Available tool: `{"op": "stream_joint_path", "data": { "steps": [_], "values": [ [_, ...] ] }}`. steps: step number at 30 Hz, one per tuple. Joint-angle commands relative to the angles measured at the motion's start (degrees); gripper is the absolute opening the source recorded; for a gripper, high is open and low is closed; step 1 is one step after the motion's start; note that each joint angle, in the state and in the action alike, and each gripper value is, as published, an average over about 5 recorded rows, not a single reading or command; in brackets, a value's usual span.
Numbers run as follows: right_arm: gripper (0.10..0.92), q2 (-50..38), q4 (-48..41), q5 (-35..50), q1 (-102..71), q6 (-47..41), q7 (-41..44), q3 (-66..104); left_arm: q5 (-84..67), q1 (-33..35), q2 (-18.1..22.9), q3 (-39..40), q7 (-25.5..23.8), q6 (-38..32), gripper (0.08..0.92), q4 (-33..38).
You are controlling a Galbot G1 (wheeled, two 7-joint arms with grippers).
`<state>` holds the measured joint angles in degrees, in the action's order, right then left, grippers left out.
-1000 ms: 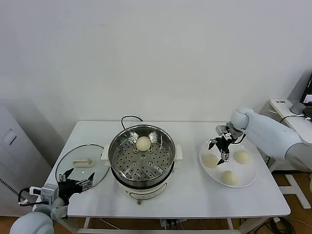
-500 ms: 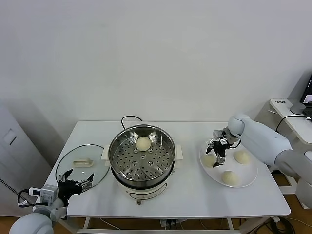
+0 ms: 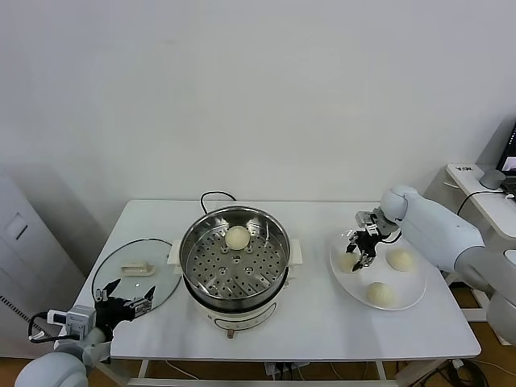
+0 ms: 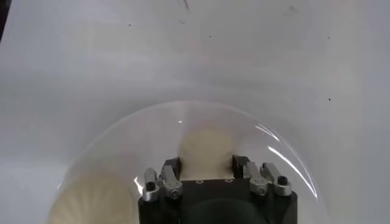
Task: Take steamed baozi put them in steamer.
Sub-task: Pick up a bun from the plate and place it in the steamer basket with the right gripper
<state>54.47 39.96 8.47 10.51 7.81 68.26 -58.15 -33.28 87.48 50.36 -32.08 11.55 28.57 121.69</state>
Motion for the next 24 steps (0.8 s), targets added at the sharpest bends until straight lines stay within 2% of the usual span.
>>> {"op": "stream_joint_path", "data": {
  "steps": [1,9,16,24],
  "values": [
    [0.527,-6.93,16.27,15.69,15.79,-6.42,1.98,-17.35,0.12,-0.2,0.02,0.03,0.41,0.46,0.823,0.13],
    [0.526,-9.25,28.56,26.53,34.72,-13.65,2.15,-31.02,0.46,-0.86,-0.12,0.39,0.76,0.69,0.823,-0.18],
    [0.529,-4.67,35.09,37.75,42.9,-21.87,-1.58,-34.34,0.64,-1.24,-0.13,0.56,0.97,0.82,0.823,-0.01],
    [0.527,2.43,37.69,47.91,43.57,-28.34,-9.83,-32.5,0.62,-1.16,-0.23,0.5,1.09,0.79,0.823,0.15]
  ]
}}
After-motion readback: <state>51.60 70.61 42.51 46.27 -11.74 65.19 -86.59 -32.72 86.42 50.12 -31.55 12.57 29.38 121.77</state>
